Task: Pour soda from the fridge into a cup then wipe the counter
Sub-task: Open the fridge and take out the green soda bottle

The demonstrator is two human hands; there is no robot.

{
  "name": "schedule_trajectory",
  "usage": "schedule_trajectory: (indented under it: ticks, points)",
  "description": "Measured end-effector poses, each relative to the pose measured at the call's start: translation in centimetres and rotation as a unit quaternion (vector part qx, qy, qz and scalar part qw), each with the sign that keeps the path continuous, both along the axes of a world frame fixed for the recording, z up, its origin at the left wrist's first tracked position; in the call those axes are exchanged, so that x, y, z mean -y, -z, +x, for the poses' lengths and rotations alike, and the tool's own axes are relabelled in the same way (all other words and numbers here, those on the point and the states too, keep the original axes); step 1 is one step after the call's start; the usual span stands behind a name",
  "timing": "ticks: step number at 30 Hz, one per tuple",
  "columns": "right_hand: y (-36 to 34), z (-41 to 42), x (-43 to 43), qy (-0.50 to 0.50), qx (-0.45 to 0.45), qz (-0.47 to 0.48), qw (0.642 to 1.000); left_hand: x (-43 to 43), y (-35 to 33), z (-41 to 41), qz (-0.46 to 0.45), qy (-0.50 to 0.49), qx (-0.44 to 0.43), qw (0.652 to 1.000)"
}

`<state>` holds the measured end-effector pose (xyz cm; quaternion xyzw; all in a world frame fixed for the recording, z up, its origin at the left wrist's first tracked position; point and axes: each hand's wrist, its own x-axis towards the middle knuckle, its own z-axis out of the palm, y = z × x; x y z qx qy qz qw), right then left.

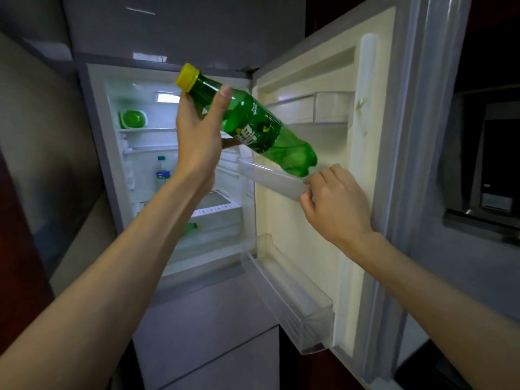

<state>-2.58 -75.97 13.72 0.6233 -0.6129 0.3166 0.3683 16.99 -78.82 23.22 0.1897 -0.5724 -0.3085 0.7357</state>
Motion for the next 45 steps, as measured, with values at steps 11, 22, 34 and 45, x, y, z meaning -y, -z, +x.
schedule_trajectory:
  ticks: [11,22,34,45]
  points:
    - [0.0,9.2,0.3,-0.038,-0.044,0.057,0.997,-2.6,4.8,9.2,0.063,-0.104,0.211,0.97]
    - [1.2,15.4,-0.5,-0.216,-0.087,0.08,0.969,-2.6,15.9,15.4,0.171,-0.103,0.29,0.936]
    - [11.7,15.2,3.4,-0.386,-0.283,-0.09,0.874,-2.5,20.5,18.3,0.219,-0.113,0.324,0.913]
    - [12.6,24.4,13.2,-0.503,-0.34,-0.054,0.793,-2.5,24.9,20.8,0.241,-0.298,0.278,0.881]
